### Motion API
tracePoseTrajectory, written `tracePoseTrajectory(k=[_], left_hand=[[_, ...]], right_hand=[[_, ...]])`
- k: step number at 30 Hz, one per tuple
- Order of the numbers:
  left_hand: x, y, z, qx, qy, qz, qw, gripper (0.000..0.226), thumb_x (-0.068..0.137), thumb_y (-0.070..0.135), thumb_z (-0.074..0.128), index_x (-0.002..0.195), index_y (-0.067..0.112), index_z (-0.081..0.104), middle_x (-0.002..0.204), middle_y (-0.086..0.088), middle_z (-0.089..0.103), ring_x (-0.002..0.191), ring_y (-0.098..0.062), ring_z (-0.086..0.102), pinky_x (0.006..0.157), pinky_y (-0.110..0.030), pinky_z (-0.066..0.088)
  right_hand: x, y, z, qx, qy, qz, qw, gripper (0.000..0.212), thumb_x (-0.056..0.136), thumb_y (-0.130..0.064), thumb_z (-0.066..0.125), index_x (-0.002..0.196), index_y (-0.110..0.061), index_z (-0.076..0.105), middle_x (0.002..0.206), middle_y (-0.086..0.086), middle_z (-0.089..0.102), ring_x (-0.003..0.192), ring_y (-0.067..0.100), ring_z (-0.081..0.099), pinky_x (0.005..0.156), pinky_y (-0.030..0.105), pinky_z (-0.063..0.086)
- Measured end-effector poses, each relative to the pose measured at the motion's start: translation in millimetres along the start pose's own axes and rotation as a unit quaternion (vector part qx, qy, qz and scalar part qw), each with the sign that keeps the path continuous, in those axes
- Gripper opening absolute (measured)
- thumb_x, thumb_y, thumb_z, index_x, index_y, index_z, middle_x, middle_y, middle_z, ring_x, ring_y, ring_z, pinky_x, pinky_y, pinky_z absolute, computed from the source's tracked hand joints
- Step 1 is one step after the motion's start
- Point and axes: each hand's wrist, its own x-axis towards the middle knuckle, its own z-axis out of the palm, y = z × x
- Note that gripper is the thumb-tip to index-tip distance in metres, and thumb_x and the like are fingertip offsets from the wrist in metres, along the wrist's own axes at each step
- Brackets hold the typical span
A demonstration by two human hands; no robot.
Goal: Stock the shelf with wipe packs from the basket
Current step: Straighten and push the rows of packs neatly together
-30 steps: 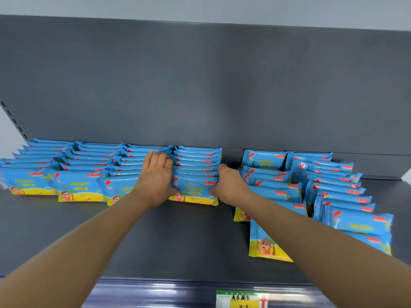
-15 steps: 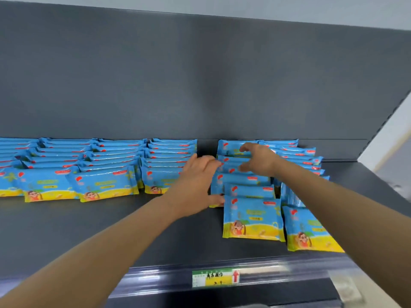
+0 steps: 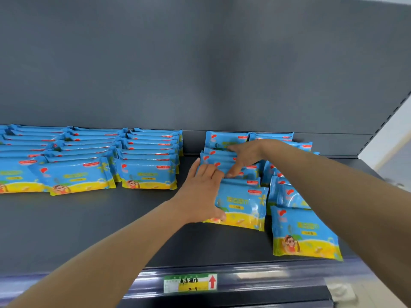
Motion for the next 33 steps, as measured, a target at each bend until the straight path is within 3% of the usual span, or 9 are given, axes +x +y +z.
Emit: tracePoseTrajectory(k=[4, 10, 11, 14, 16, 19, 26, 31, 33], left_hand=[[-3.4, -5.0, 3.2, -0.011, 0.013, -0.019, 1.000, 0.084, 0.063, 0.064, 0.065, 0.127, 0.021, 0.031, 0.128, 0.002, 0.032, 0.129, -0.018, 0.024, 0.116, -0.038, -0.009], [-2.6, -7.4, 5.3, -0.031, 0.004, -0.024, 0.999, 0.086, 0.063, 0.065, 0.066, 0.127, 0.021, 0.029, 0.139, 0.003, 0.025, 0.135, -0.015, 0.014, 0.112, -0.034, -0.016], [-2.6, -7.5, 5.3, -0.034, 0.002, -0.024, 0.999, 0.087, 0.063, 0.065, 0.066, 0.128, 0.021, 0.028, 0.138, 0.003, 0.026, 0.135, -0.015, 0.015, 0.112, -0.033, -0.017], [-2.4, -8.0, 3.9, -0.042, 0.000, -0.026, 0.999, 0.088, 0.062, 0.066, 0.067, 0.128, 0.021, 0.029, 0.135, 0.004, 0.029, 0.134, -0.014, 0.018, 0.112, -0.033, -0.017], [-1.3, -8.7, 2.5, -0.047, -0.002, -0.028, 0.999, 0.089, 0.061, 0.066, 0.067, 0.128, 0.021, 0.030, 0.133, 0.004, 0.030, 0.133, -0.014, 0.019, 0.113, -0.034, -0.016], [-1.0, -8.6, 1.9, -0.041, -0.006, -0.030, 0.999, 0.090, 0.061, 0.067, 0.067, 0.129, 0.021, 0.030, 0.132, 0.005, 0.031, 0.132, -0.014, 0.020, 0.113, -0.035, -0.015], [-5.3, -9.8, 2.1, -0.036, 0.002, -0.036, 0.999, 0.089, 0.062, 0.066, 0.066, 0.130, 0.022, 0.029, 0.130, 0.005, 0.034, 0.130, -0.014, 0.024, 0.114, -0.036, -0.015], [-6.4, -10.4, 2.9, -0.033, 0.011, -0.033, 0.999, 0.088, 0.062, 0.066, 0.066, 0.129, 0.022, 0.030, 0.129, 0.004, 0.035, 0.129, -0.015, 0.026, 0.116, -0.037, -0.011], [-6.8, -10.2, 3.4, -0.032, 0.015, -0.033, 0.999, 0.089, 0.063, 0.066, 0.066, 0.130, 0.022, 0.029, 0.130, 0.004, 0.035, 0.129, -0.015, 0.026, 0.116, -0.037, -0.011]], right_hand=[[12.8, -0.6, -2.6, 0.037, -0.059, -0.010, 0.998, 0.073, 0.065, -0.053, 0.076, 0.127, -0.030, 0.044, 0.126, -0.006, 0.054, 0.118, 0.019, 0.048, 0.099, 0.035, 0.035], [16.5, -2.7, -4.5, 0.075, -0.116, -0.031, 0.990, 0.048, 0.062, -0.061, 0.073, 0.101, -0.037, 0.058, 0.114, -0.011, 0.061, 0.117, 0.020, 0.052, 0.107, 0.041, 0.034], [16.5, -4.5, -3.7, 0.075, -0.113, -0.031, 0.990, 0.056, 0.060, -0.070, 0.068, 0.103, -0.036, 0.057, 0.117, -0.010, 0.059, 0.120, 0.020, 0.050, 0.109, 0.043, 0.033], [17.9, -10.1, -1.6, 0.046, -0.079, -0.014, 0.996, 0.107, 0.038, -0.089, 0.053, 0.127, -0.029, 0.049, 0.135, -0.003, 0.049, 0.128, 0.024, 0.042, 0.111, 0.047, 0.029], [18.5, -11.4, -0.4, 0.026, -0.061, -0.007, 0.998, 0.124, 0.029, -0.093, 0.048, 0.133, -0.027, 0.046, 0.138, -0.001, 0.047, 0.129, 0.026, 0.041, 0.110, 0.047, 0.030], [18.5, -10.4, 1.2, 0.029, -0.054, -0.010, 0.998, 0.123, 0.025, -0.094, 0.048, 0.129, -0.027, 0.049, 0.135, -0.002, 0.050, 0.126, 0.026, 0.044, 0.109, 0.047, 0.032], [23.4, -14.3, 1.2, 0.040, -0.081, 0.001, 0.996, 0.085, 0.035, -0.089, 0.054, 0.097, -0.031, 0.051, 0.110, -0.005, 0.052, 0.104, 0.021, 0.046, 0.094, 0.038, 0.036], [24.9, -12.6, 5.2, 0.063, -0.042, -0.004, 0.997, 0.118, 0.033, -0.088, 0.056, 0.131, -0.025, 0.042, 0.131, -0.002, 0.047, 0.123, 0.025, 0.043, 0.103, 0.043, 0.034], [24.1, -13.5, 5.1, 0.068, -0.026, -0.012, 0.997, 0.116, 0.037, -0.086, 0.058, 0.134, -0.025, 0.040, 0.134, -0.001, 0.048, 0.118, 0.023, 0.046, 0.102, 0.042, 0.035]])
